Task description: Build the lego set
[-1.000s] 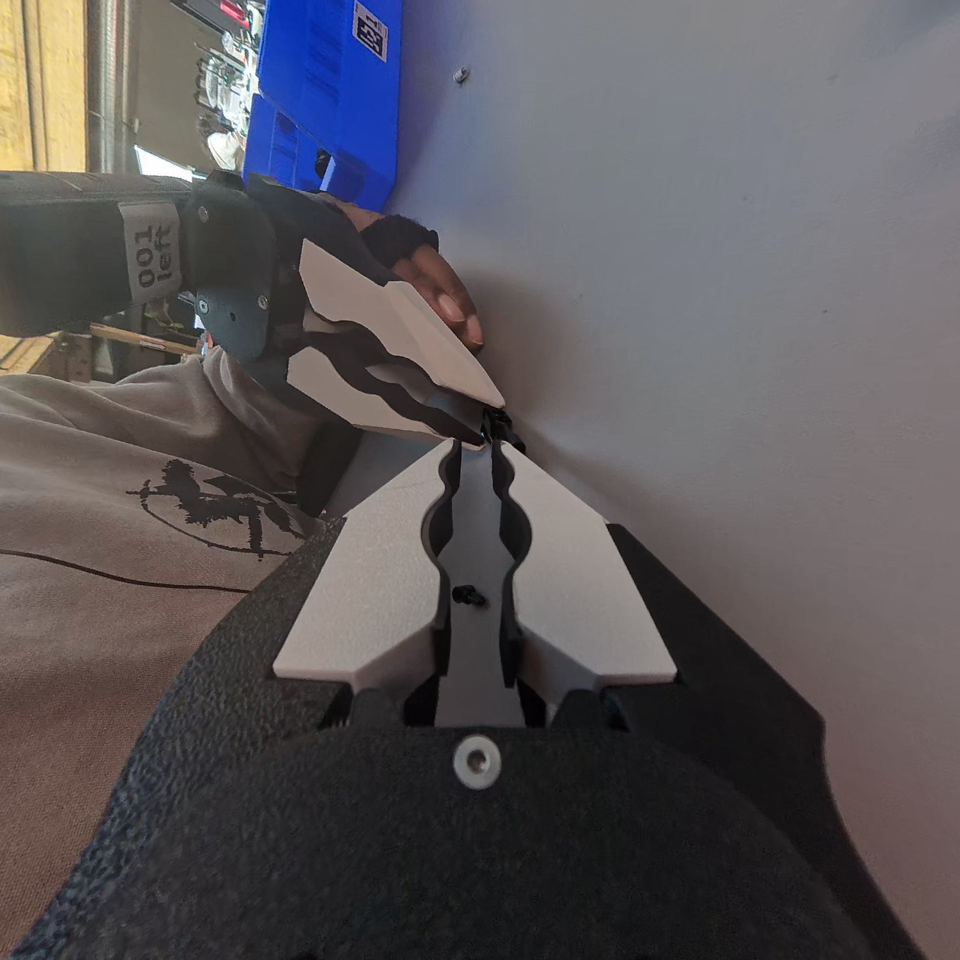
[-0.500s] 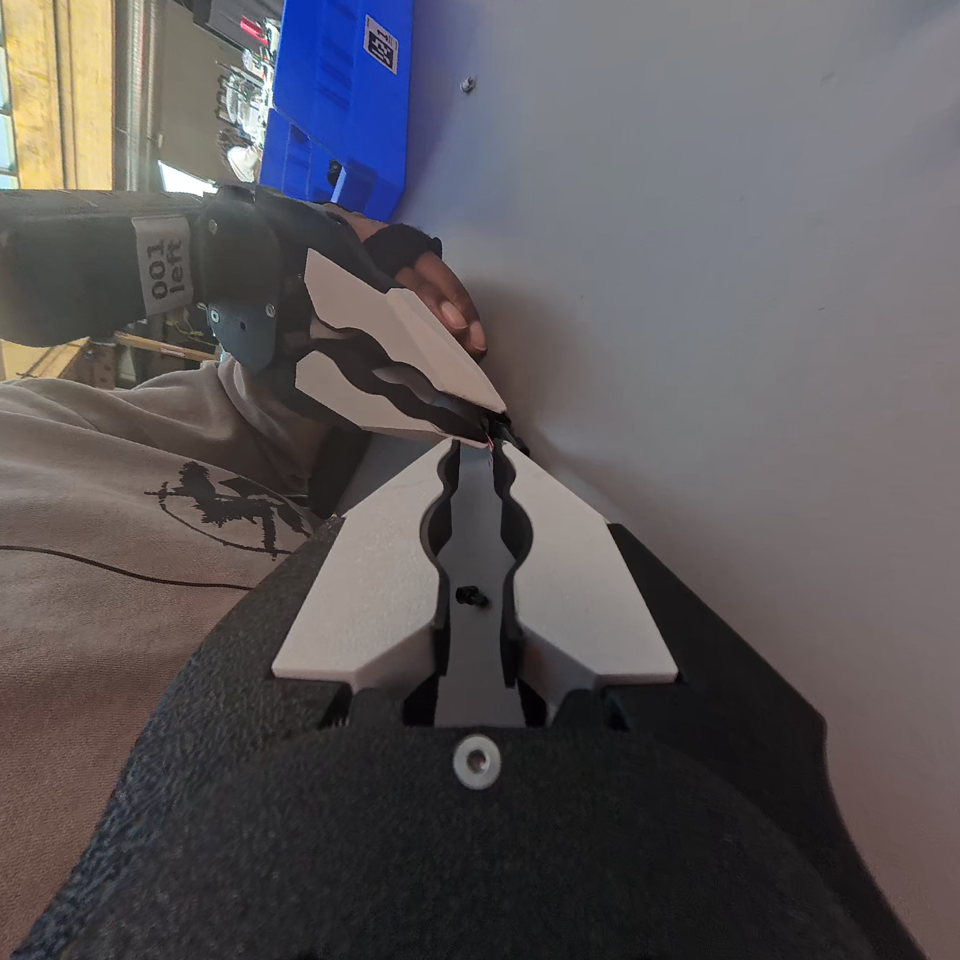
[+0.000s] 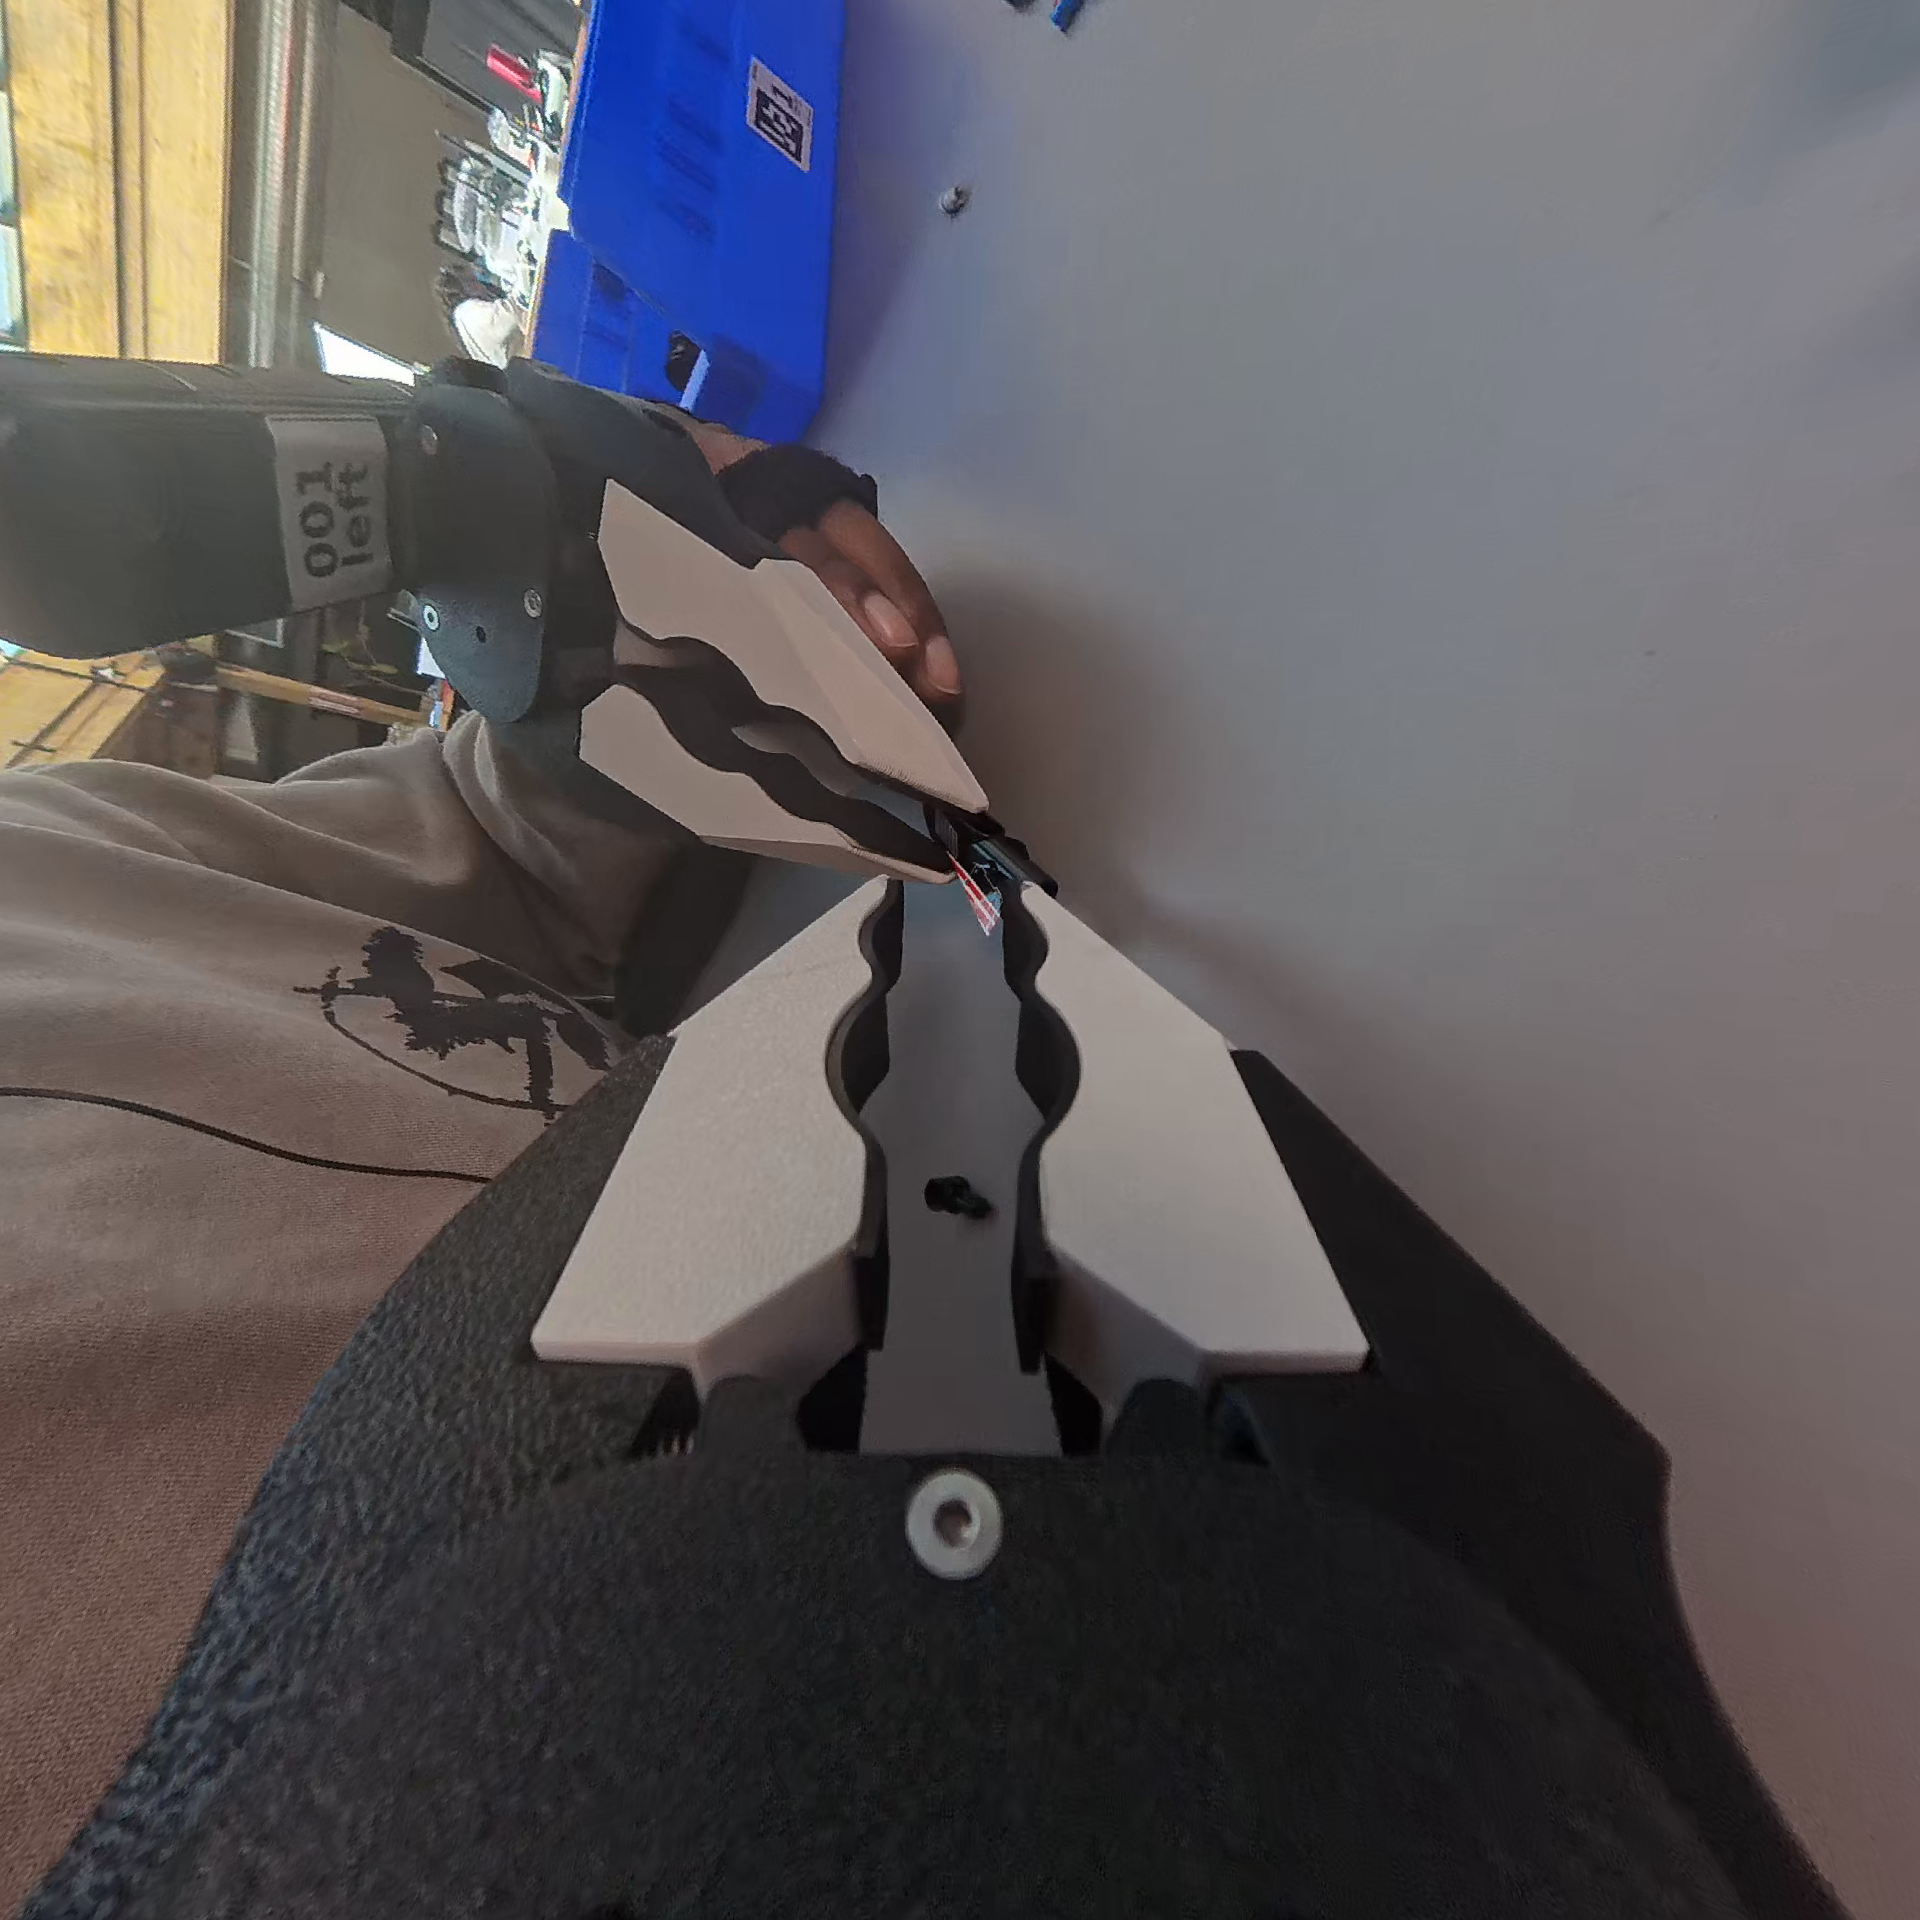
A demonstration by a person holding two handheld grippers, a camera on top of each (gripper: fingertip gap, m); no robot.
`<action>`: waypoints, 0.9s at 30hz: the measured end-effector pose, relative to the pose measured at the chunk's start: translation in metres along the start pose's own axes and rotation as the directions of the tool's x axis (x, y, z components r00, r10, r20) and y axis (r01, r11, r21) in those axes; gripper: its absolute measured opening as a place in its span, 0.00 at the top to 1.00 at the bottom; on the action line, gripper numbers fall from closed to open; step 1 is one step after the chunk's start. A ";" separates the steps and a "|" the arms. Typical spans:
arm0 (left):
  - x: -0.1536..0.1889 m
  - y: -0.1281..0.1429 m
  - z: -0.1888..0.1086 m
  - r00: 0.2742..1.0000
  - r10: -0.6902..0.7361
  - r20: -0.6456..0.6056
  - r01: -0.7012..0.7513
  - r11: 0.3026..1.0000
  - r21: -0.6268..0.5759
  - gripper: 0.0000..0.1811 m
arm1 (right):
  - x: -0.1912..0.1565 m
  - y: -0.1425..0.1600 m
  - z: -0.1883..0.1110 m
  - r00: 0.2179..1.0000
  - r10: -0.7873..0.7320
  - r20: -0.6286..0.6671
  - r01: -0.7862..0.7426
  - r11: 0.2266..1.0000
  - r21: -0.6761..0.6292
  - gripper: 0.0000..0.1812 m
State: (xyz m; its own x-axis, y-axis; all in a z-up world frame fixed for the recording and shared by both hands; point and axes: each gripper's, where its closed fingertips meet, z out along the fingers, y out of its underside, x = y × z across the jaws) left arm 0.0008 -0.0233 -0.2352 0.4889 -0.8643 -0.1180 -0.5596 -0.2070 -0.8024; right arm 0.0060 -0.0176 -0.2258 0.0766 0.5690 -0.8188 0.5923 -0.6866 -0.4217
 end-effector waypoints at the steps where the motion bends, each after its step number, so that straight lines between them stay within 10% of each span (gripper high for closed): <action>1: 0.000 -0.001 -0.001 1.000 0.002 0.003 -0.002 1.000 0.004 0.95 | 0.000 0.000 0.000 1.000 -0.004 -0.003 0.004 1.000 0.001 0.90; 27: -0.016 -0.066 -0.048 0.987 0.018 0.162 -0.069 0.946 0.316 0.95 | -0.052 -0.043 -0.035 0.984 -0.179 -0.023 0.177 0.937 0.302 0.84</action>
State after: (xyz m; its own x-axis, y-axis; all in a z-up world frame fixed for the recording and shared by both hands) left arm -0.0027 -0.0178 -0.1520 0.5803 -0.7826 -0.2254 -0.3520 0.0086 -0.9359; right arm 0.0049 -0.0014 -0.1515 -0.0118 0.6927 -0.7211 0.3263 -0.6790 -0.6577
